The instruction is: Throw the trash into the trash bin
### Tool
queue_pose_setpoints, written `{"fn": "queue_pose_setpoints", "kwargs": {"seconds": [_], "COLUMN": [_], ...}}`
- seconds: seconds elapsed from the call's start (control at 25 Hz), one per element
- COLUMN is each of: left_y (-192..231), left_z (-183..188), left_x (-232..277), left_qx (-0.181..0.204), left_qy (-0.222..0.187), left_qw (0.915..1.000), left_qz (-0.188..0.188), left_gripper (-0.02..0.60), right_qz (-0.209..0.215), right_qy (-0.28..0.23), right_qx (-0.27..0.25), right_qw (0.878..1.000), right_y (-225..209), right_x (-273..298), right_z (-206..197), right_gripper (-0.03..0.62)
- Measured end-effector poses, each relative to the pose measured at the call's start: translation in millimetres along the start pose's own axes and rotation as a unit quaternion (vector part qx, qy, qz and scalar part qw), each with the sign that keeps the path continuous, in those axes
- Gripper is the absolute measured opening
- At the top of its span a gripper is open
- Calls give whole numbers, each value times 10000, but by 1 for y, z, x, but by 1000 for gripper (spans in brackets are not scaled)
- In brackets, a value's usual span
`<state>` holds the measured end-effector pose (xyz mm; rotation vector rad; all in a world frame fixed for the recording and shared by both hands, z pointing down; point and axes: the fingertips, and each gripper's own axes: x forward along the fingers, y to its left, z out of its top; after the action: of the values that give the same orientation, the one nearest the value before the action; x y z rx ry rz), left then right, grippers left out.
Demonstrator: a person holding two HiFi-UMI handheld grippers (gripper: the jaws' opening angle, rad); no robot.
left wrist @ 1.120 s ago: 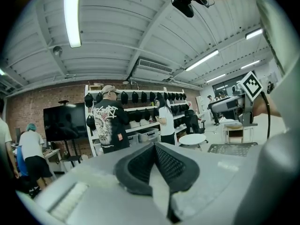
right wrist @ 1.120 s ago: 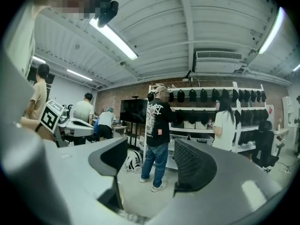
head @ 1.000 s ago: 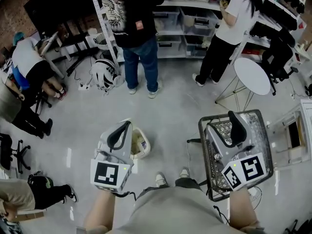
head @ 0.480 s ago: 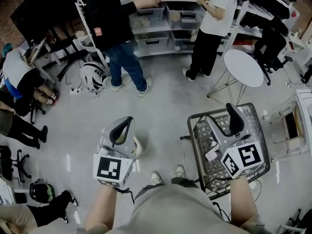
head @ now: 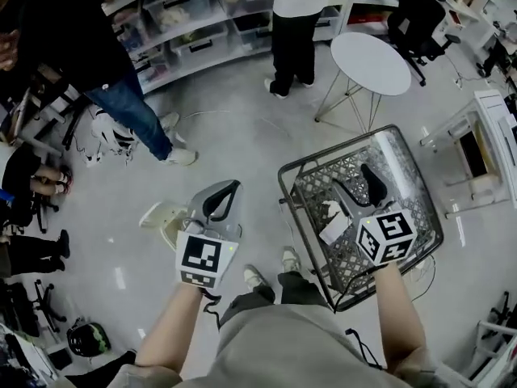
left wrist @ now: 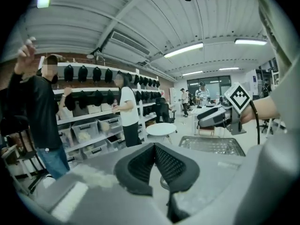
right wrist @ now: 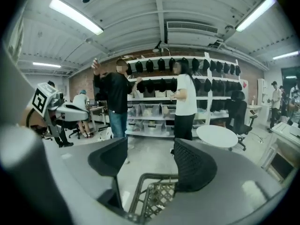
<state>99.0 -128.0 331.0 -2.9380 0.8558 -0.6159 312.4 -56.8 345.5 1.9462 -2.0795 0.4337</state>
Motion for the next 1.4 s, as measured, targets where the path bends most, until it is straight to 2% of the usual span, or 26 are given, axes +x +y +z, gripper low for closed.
{"fn": "queue_pose_setpoints", "kwargs": {"seconds": [0.12,0.32,0.68,0.8,1.0,1.2,1.28,1.4], "left_y": [-22,-48,-92,-100,-111,-120,-120,-117], "left_z": [-17,-48,-138,-155,-178,-197,-203,-209], "left_x": [30,70,118,125,139,139,137,133], "left_qx": [-24,-30,-254,-333,-383,-459,-509,-578], "left_qy": [270,655,1609,1780,2008,2114,2144,2186], "left_qw": [9992,9954,9792,9742,9677,9639,9633,9632], "left_qz": [-284,-696,-1212,-1345,-1476,-1553,-1531,-1450], "left_gripper": [3,3,3,3,3,3,3,3], "right_qz": [-158,-226,-58,60,231,355,364,259], "right_qy": [494,1225,2523,2919,3636,4187,4290,4263], "right_qx": [-94,62,284,332,89,-37,-46,-96], "right_qw": [9986,9922,9672,9559,9312,9074,9026,9042], "right_y": [-21,-37,-59,-60,-66,-66,-66,-71], "right_x": [6,21,53,64,79,81,81,82], "right_z": [-50,-126,-257,-283,-326,-362,-370,-369], "right_gripper": [316,316,310,293,272,233,195,85]}}
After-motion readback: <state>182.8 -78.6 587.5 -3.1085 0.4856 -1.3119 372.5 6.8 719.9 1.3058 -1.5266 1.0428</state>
